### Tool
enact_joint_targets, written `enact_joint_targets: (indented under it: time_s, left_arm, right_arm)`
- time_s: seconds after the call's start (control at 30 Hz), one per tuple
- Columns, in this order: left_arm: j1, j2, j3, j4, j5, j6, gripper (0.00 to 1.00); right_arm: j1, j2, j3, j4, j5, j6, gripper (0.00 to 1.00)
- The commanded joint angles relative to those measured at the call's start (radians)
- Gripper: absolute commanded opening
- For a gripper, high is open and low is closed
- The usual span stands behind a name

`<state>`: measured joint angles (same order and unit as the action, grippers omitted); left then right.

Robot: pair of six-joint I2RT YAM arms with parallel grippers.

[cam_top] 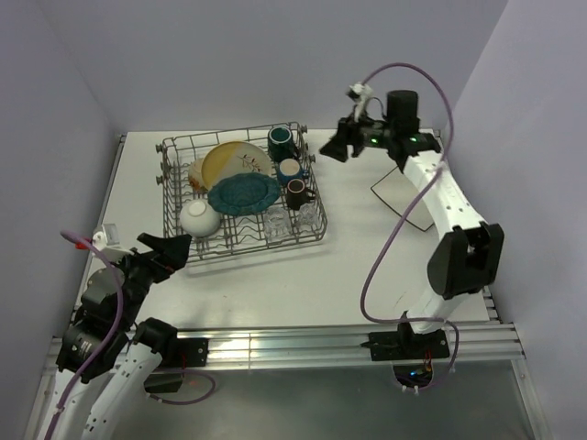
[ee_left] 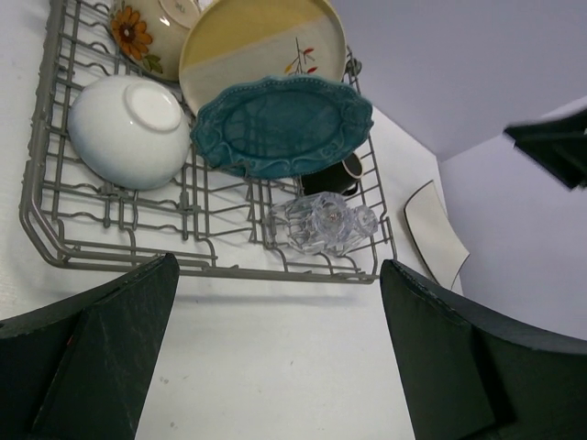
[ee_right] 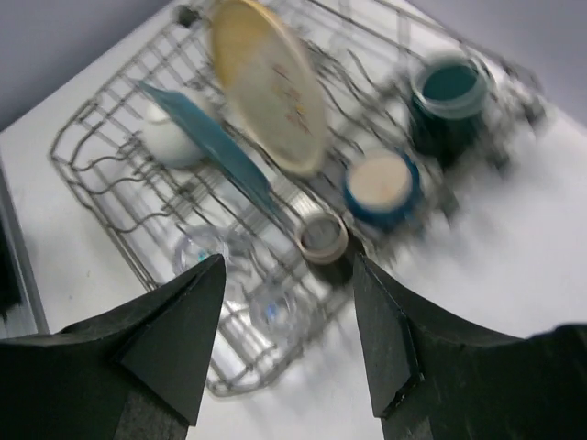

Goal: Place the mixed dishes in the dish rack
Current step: Grab a plate with the right arm

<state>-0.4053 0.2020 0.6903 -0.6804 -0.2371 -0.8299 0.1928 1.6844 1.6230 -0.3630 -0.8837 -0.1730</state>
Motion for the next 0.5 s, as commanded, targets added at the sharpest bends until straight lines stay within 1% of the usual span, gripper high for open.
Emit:
enact_joint_targets:
  time_s: [0.0, 0.03, 0.07, 0.1, 0.17, 0.2, 0.23, 0.27, 0.33, 0.37, 0.47]
  left_arm:
    - [0.0, -0.042, 0.012, -0.001, -0.056, -0.027, 0.99]
    - [0.0, -0.064, 0.006, -0.005, -0.065, -0.04, 0.99]
    - [0.0, -0.075, 0.003, -0.004, -0.074, -0.054, 0.99]
    - [0.0, -0.084, -0.001, 0.002, -0.076, -0.055, 0.99]
    - [0.0, -0.108, -0.02, 0.025, -0.062, -0.052, 0.99]
    - [0.0, -0.111, -0.026, 0.031, -0.05, -0.052, 0.99]
    - [0.0, -0.11, -0.035, 0.039, -0.044, -0.054, 0.99]
    - [0.0, -0.104, -0.041, 0.051, -0.036, -0.052, 0.99]
    - [0.0, -0.073, -0.044, 0.059, -0.008, -0.049, 0.99]
    - [0.0, -0.059, -0.043, 0.058, -0.001, -0.045, 0.99]
    - [0.0, -0.004, -0.029, 0.051, 0.021, -0.031, 0.99]
  right_arm:
    - [-0.124, -0.103, -0.149, -0.051, 0.142, 0.138, 0.65]
    - [-0.153, -0.147, -0.216, -0.059, 0.202, 0.15, 0.65]
    - [-0.177, -0.166, -0.248, -0.062, 0.244, 0.206, 0.65]
    - [-0.24, -0.182, -0.277, -0.063, 0.28, 0.233, 0.65]
    - [-0.289, -0.221, -0.368, -0.063, 0.376, 0.315, 0.65]
    - [-0.334, -0.232, -0.391, -0.063, 0.409, 0.341, 0.65]
    - [-0.352, -0.251, -0.42, -0.063, 0.44, 0.363, 0.65]
    - [-0.369, -0.259, -0.458, -0.067, 0.507, 0.401, 0.65]
    - [-0.415, -0.279, -0.488, -0.077, 0.546, 0.423, 0.65]
    - [-0.426, -0.284, -0.508, -0.086, 0.584, 0.443, 0.65]
    - [-0.464, -0.295, -0.546, -0.105, 0.636, 0.477, 0.65]
